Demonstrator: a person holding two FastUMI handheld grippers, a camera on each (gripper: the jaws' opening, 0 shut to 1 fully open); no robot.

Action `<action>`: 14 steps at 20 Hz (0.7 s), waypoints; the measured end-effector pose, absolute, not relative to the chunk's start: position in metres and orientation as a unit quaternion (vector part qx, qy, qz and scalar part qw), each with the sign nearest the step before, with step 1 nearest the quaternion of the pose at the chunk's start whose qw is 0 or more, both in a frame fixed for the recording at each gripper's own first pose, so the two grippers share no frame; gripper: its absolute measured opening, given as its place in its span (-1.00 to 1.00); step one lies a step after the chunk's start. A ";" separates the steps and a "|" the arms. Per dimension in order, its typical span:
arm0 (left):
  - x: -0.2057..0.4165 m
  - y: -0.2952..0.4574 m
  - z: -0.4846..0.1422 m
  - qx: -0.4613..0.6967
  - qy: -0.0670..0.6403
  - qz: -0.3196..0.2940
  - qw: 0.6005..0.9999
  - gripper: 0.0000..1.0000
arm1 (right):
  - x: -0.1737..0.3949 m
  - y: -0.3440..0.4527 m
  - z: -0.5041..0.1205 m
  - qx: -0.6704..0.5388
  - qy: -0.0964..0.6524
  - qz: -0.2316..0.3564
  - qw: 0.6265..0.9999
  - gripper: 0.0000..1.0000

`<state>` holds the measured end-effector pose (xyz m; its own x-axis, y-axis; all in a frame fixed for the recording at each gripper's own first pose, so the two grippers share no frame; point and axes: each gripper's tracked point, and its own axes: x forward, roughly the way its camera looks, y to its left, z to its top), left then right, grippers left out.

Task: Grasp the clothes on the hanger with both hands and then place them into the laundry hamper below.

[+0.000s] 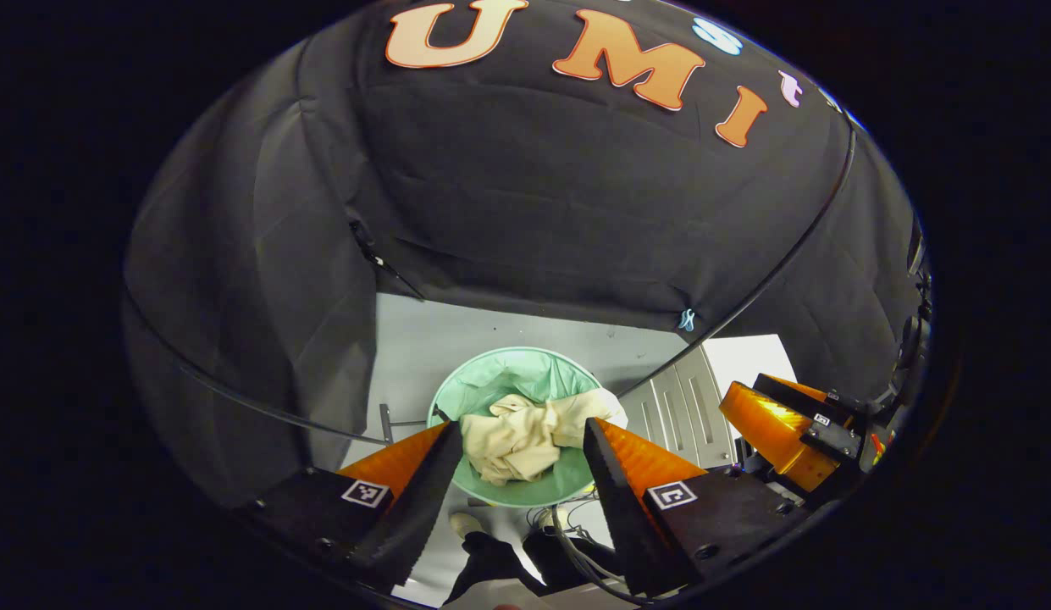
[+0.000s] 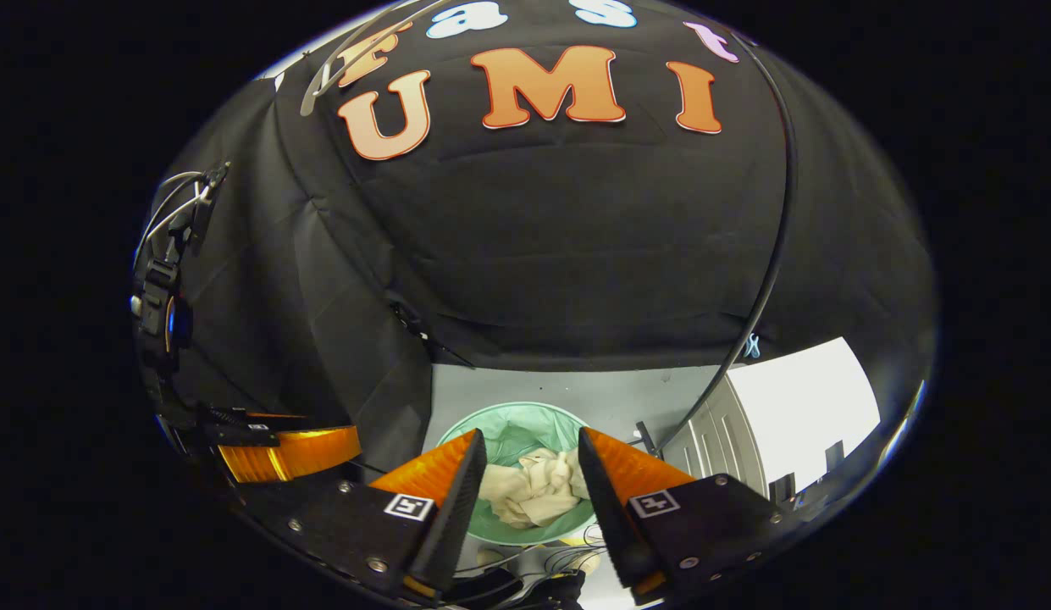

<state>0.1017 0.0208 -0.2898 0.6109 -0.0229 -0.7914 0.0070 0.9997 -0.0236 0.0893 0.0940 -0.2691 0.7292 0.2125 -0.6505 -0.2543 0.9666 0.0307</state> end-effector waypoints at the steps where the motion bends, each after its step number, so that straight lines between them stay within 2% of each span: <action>1: 0.101 0.022 -0.290 -0.005 0.440 -0.006 0.898 0.90 | 0.090 0.091 -0.266 -0.030 0.343 0.122 0.931 0.48; 2: 0.102 0.023 -0.289 -0.003 0.438 -0.006 0.899 0.90 | 0.091 0.087 -0.265 -0.029 0.340 0.119 0.933 0.71; 4: 0.102 0.024 -0.283 -0.006 0.431 -0.005 0.902 0.90 | 0.093 0.081 -0.259 -0.030 0.333 0.113 0.936 0.88; 14: 0.101 0.020 -0.245 -0.007 0.393 -0.003 0.920 0.90 | 0.101 0.030 -0.213 -0.027 0.285 0.070 0.956 0.89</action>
